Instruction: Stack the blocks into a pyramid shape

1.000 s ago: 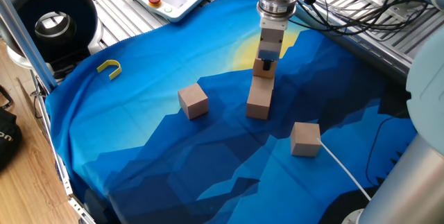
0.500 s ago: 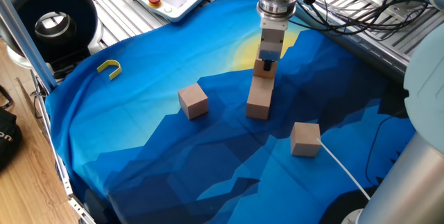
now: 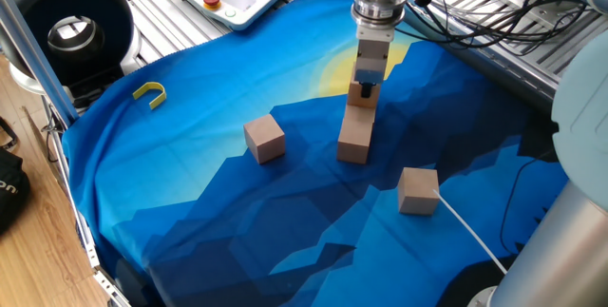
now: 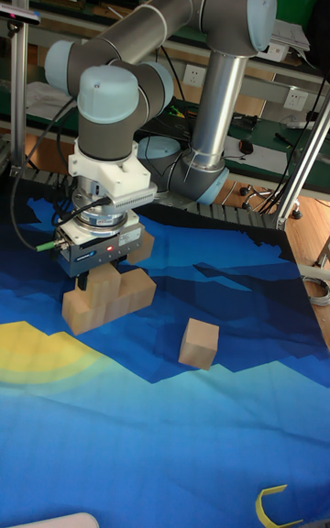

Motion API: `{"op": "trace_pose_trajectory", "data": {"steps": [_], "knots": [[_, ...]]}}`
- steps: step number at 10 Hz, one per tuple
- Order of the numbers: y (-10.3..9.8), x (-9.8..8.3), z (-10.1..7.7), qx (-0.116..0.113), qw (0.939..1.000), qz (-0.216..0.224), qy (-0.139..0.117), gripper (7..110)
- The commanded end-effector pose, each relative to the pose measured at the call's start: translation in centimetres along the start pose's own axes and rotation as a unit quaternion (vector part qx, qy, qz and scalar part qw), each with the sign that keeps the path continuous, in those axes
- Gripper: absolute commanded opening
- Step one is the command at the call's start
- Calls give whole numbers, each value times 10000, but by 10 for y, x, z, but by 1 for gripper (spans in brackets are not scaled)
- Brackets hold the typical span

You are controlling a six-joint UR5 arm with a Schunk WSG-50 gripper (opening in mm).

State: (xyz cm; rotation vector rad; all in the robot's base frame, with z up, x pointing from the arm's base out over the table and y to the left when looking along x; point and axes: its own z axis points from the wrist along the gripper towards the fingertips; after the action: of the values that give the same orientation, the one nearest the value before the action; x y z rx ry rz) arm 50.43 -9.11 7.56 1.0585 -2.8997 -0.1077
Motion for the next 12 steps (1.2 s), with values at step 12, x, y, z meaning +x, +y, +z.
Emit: {"op": "trace_pose_trajectory", "data": {"steps": [12], "knots": [[-4,-2,-1,18,9999,106,-37,7]]}}
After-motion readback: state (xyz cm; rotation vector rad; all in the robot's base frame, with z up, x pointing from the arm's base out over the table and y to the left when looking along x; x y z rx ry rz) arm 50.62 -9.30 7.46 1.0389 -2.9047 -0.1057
